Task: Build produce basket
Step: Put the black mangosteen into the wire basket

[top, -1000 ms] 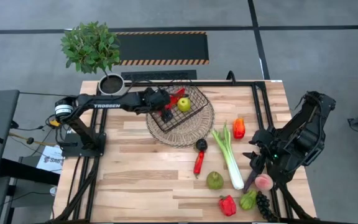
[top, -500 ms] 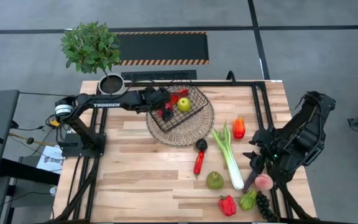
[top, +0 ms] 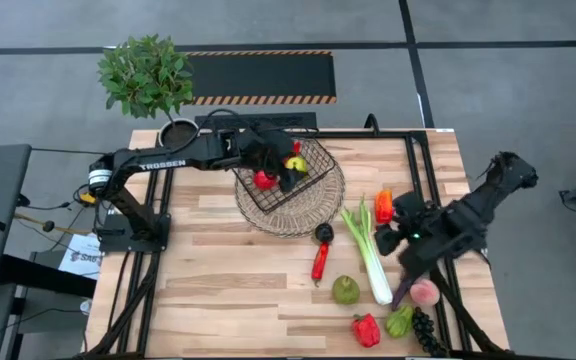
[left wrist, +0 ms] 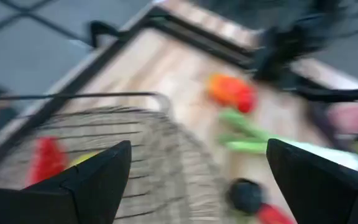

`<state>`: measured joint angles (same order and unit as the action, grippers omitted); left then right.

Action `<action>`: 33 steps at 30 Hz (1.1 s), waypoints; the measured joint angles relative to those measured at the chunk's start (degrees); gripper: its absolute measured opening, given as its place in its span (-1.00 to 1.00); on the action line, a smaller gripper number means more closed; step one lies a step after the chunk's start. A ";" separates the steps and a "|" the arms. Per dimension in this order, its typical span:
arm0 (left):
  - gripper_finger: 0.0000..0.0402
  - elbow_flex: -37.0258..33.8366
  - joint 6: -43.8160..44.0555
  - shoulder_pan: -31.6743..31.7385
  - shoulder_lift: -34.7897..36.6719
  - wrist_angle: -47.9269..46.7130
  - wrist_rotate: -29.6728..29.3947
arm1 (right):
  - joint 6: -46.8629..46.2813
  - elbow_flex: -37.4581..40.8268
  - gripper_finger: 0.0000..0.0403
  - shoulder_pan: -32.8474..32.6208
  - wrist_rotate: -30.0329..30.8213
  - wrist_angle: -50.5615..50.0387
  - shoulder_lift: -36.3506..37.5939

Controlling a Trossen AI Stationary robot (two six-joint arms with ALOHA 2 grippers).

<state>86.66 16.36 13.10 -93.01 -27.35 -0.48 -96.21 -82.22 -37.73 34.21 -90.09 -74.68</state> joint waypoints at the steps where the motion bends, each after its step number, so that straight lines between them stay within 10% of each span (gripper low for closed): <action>1: 0.78 0.26 0.32 -0.56 0.02 0.08 1.91 | 1.90 -0.02 0.45 1.45 -1.53 0.01 -0.93; 8: 0.78 -1.27 -3.66 -7.98 -0.58 1.96 5.55 | 7.51 0.00 0.45 5.04 -7.50 0.11 -6.54; 33: 0.78 -1.29 -4.99 -17.36 -28.51 21.04 -10.69 | -10.22 0.00 0.45 -12.29 -8.67 0.08 -7.08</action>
<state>85.37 11.37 -4.25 -121.51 -6.31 -11.18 -106.43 -82.21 -50.02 25.54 -90.02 -81.76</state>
